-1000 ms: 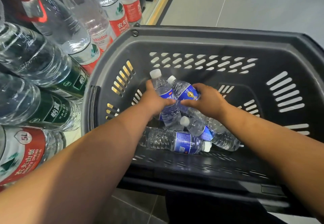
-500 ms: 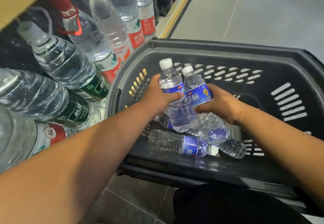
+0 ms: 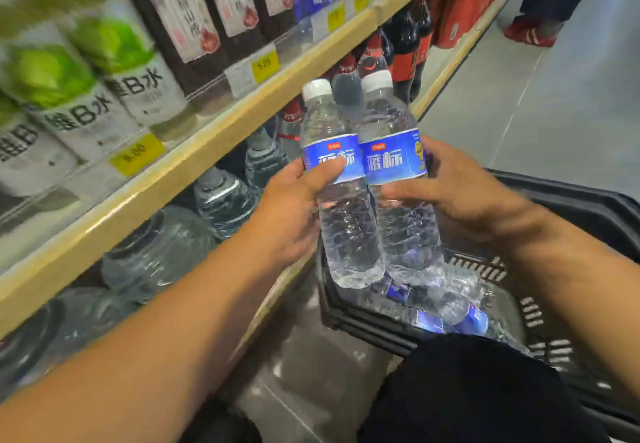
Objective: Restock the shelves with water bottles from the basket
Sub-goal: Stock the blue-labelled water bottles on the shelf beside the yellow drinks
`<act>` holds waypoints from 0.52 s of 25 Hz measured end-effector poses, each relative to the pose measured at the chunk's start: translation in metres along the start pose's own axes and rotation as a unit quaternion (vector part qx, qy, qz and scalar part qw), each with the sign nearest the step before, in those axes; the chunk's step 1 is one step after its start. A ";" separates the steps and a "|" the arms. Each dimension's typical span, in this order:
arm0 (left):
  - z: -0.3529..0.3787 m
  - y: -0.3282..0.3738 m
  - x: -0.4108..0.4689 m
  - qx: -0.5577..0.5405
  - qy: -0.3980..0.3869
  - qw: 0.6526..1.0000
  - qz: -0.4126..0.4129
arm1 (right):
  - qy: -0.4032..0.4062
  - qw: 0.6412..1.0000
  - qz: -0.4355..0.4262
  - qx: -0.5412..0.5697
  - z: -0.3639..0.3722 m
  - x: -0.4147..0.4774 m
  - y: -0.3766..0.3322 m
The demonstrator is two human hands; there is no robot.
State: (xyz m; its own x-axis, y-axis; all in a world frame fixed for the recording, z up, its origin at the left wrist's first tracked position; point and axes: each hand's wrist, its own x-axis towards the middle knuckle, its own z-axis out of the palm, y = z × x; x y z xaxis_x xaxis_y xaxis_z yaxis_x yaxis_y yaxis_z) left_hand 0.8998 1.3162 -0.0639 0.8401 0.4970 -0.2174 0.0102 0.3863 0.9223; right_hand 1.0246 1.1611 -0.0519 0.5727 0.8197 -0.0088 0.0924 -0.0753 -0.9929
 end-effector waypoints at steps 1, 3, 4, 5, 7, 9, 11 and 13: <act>-0.006 0.014 -0.014 -0.015 0.009 1.000 0.016 | -0.007 1.000 -0.012 0.008 0.010 -0.001 -0.015; -0.018 0.041 -0.043 -0.025 0.027 0.998 0.047 | -0.027 0.999 -0.036 0.025 0.031 -0.002 -0.043; -0.026 0.053 -0.057 -0.022 0.041 0.997 0.066 | -0.039 0.998 -0.046 0.027 0.045 -0.002 -0.055; -0.033 0.064 -0.072 -0.018 0.062 0.994 0.083 | -0.052 0.997 -0.052 0.028 0.059 -0.003 -0.067; -0.050 0.082 -0.100 0.004 0.102 0.988 0.118 | -0.083 0.994 -0.059 0.043 0.088 -0.005 -0.088; -0.070 0.098 -0.128 0.022 0.130 0.981 0.141 | -0.110 0.989 -0.071 0.069 0.119 -0.009 -0.108; -0.088 0.110 -0.156 0.028 0.159 0.975 0.154 | -0.143 0.983 -0.071 0.094 0.151 -0.015 -0.121; -0.106 0.121 -0.184 0.030 0.181 0.970 0.159 | -0.174 0.977 -0.073 0.101 0.184 -0.020 -0.131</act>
State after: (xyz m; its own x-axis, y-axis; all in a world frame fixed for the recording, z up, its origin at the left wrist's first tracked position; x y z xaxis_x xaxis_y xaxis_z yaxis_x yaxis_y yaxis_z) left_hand 0.6887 1.3538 0.0538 0.5612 0.8276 -0.0068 -0.1769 0.1279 0.9759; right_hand 0.8511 1.2591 0.0566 0.2512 0.9591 0.1303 -0.0294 0.1421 -0.9894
